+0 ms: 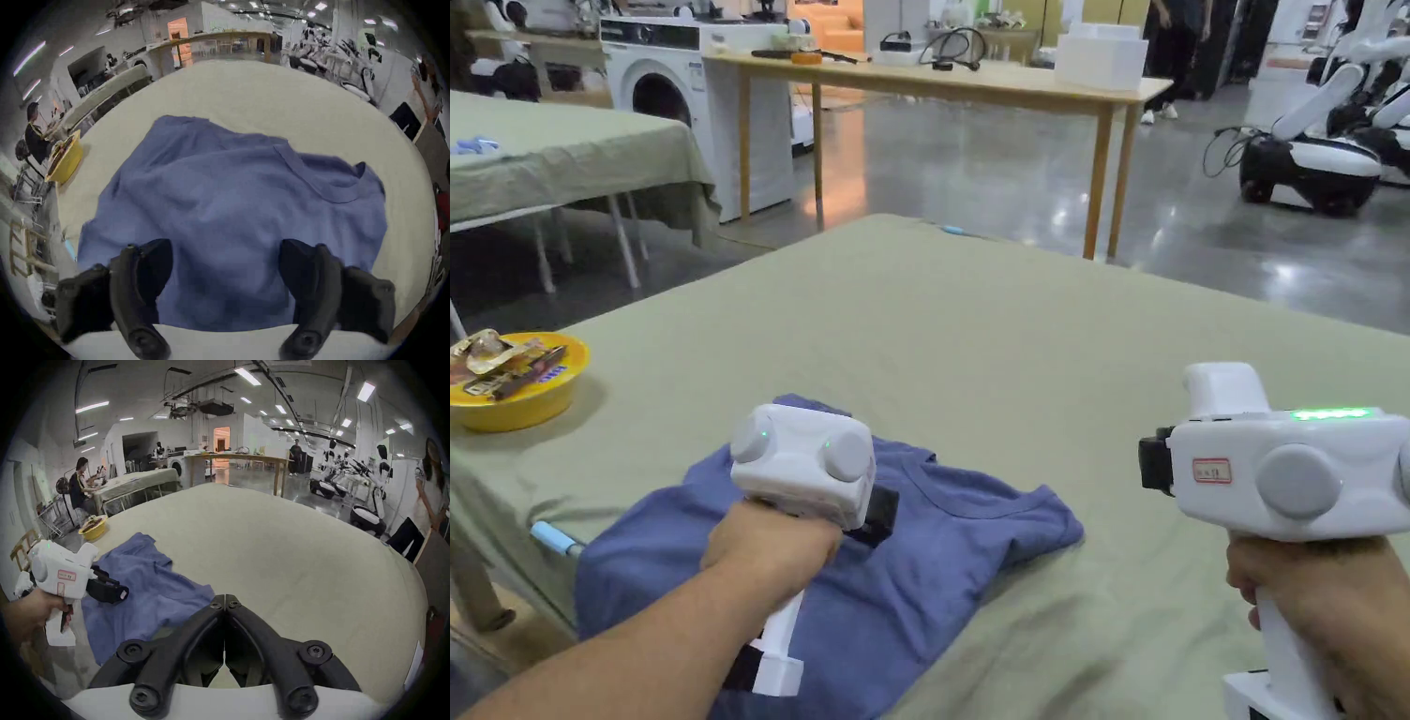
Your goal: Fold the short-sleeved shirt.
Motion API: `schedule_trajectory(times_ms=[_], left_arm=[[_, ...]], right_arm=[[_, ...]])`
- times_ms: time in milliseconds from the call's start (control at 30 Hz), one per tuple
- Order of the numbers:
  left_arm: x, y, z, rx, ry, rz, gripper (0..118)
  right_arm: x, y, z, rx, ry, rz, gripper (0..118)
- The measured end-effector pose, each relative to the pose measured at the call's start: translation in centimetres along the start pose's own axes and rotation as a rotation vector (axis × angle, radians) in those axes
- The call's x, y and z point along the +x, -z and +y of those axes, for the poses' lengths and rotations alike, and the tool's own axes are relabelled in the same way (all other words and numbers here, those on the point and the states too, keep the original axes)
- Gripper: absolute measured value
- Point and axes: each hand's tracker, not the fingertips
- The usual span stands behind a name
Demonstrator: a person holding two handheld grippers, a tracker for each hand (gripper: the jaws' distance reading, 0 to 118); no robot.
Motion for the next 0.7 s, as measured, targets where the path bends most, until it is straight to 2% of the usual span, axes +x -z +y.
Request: schedule_trajectory(times_ms=[67, 167, 200, 267, 300, 433, 467, 700], left_arm=[[0.2, 0.9, -0.4, -0.035, -0.009, -0.036, 77], [0.2, -1.0, -1.7, 0.006, -0.02, -0.022, 66], [0.2, -1.5, -1.9, 0.005, -0.017, -0.028, 56], [0.4, -0.9, -0.7, -0.037, -0.022, -0.033, 16], [0.4, -1.1, -0.6, -0.03, -0.007, 0.022, 15], [-0.3, -1.2, -0.4, 0.002, -0.02, -0.008, 13], [-0.4, -1.5, -0.2, 0.018, -0.038, -0.008, 12], [0.5, -6.0, 1.7, 0.073, -0.049, -0.043, 12]], right_arm=[[1.3, 0.5, -0.8, -0.009, 0.027, -0.002, 0], [0.7, 0.7, -1.0, -0.018, 0.028, -0.006, 0], [1.3, 0.6, -1.3, -0.019, 0.031, -0.006, 0], [0.9, 0.4, -1.2, -0.017, 0.032, -0.001, 0], [0.7, 0.3, -1.1, -0.015, 0.033, 0.005, 0], [-0.1, -0.3, -0.3, 0.001, 0.037, 0.016, 0], [1.3, 0.0, -0.9, 0.005, 0.043, 0.016, 0], [2.3, -2.4, 0.9, 0.06, 0.07, 0.003, 0]])
